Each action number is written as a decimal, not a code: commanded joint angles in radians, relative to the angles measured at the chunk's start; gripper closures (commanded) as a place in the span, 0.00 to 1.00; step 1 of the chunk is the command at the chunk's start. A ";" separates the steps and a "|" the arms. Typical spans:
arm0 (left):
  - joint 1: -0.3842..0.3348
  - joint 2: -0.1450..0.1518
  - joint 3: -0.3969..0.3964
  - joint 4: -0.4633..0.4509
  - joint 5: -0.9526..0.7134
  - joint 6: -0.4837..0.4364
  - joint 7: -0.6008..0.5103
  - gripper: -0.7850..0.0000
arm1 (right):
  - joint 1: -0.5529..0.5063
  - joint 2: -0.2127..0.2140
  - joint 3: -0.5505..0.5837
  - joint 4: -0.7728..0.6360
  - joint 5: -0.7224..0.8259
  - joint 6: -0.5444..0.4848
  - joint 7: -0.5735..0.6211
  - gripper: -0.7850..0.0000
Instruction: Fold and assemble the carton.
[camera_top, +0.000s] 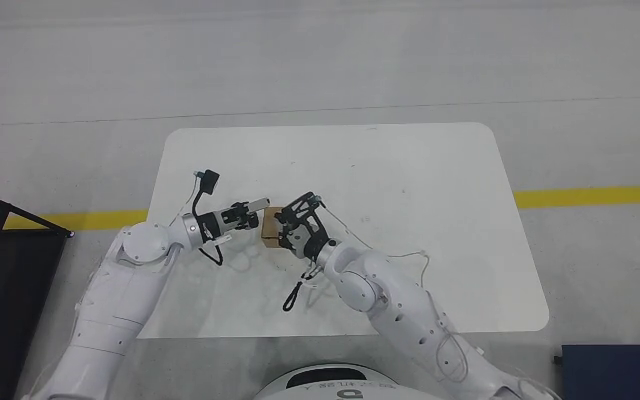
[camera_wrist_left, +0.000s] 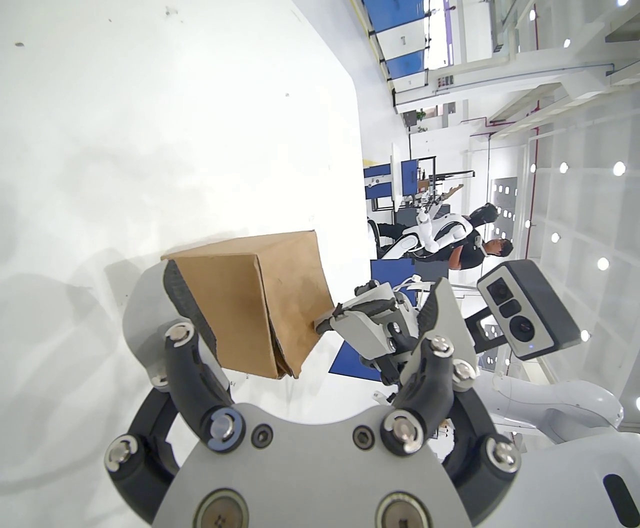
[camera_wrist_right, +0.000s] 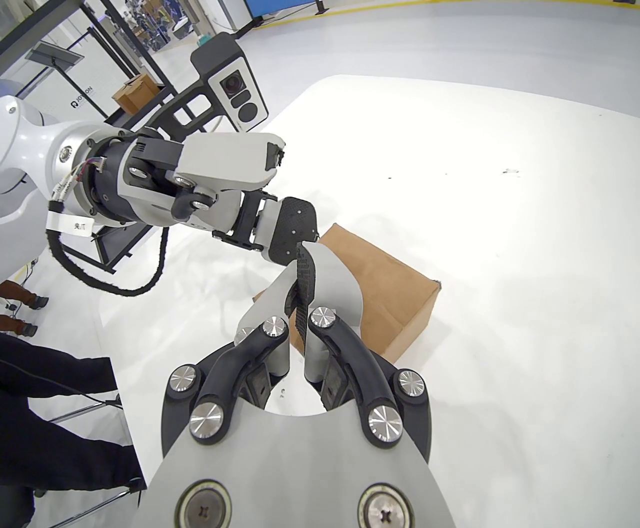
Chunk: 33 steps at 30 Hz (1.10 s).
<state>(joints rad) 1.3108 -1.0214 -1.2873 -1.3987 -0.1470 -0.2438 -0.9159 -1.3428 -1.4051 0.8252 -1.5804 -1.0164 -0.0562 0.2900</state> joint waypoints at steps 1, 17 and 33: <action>-0.005 0.000 0.001 0.004 0.001 -0.002 0.000 0.00 | -0.002 0.000 0.002 0.000 0.000 0.004 0.007 1.00; -0.004 0.002 0.001 0.010 -0.006 -0.011 0.004 0.00 | 0.001 -0.005 0.000 -0.008 0.010 0.006 0.014 1.00; -0.014 -0.005 0.040 0.012 -0.021 -0.021 0.004 0.00 | -0.160 0.038 0.152 -0.082 0.009 0.039 0.051 1.00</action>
<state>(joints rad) 1.3008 -1.0251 -1.2534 -1.3864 -0.1665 -0.2646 -0.9127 -1.5060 -1.3658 0.9873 -1.6625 -1.0143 -0.0012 0.3363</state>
